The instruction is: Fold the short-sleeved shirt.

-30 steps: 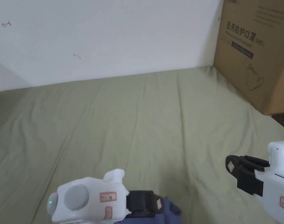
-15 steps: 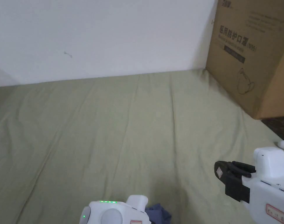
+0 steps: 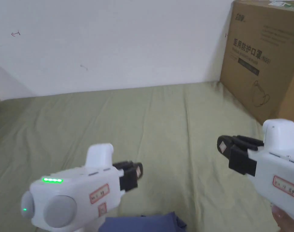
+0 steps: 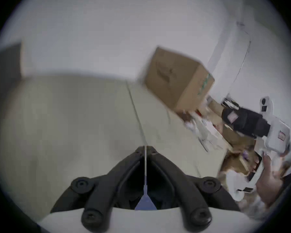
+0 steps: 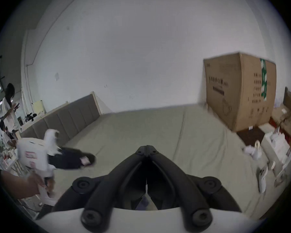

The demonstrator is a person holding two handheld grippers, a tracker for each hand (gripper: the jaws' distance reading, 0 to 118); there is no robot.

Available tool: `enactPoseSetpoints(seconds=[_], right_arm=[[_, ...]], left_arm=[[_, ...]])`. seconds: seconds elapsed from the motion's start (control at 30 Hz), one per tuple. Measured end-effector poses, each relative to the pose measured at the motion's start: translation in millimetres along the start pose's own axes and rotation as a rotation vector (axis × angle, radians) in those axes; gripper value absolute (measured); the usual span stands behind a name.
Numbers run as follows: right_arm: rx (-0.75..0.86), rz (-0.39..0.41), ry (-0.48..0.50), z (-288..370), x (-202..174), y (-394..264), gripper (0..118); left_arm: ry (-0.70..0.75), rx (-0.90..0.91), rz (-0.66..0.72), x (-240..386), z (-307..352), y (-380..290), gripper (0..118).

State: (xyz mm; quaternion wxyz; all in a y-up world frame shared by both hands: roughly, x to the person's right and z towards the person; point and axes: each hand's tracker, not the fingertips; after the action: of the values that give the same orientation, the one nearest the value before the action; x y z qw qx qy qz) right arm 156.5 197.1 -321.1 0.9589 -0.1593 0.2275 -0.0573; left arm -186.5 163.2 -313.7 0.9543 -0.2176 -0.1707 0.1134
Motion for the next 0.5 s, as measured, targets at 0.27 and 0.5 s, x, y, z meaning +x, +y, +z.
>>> enactPoseSetpoints(seconds=[0.27,0.5], right_arm=[[0.305,0.175,-0.174,-9,-28,15,0],[0.272,0.154,-0.254,-15,-29,-2,0]], left_arm=[[0.389,0.455,-0.214,1,63,14,2],[0.457,0.445,-0.167,8,59,-13,2]])
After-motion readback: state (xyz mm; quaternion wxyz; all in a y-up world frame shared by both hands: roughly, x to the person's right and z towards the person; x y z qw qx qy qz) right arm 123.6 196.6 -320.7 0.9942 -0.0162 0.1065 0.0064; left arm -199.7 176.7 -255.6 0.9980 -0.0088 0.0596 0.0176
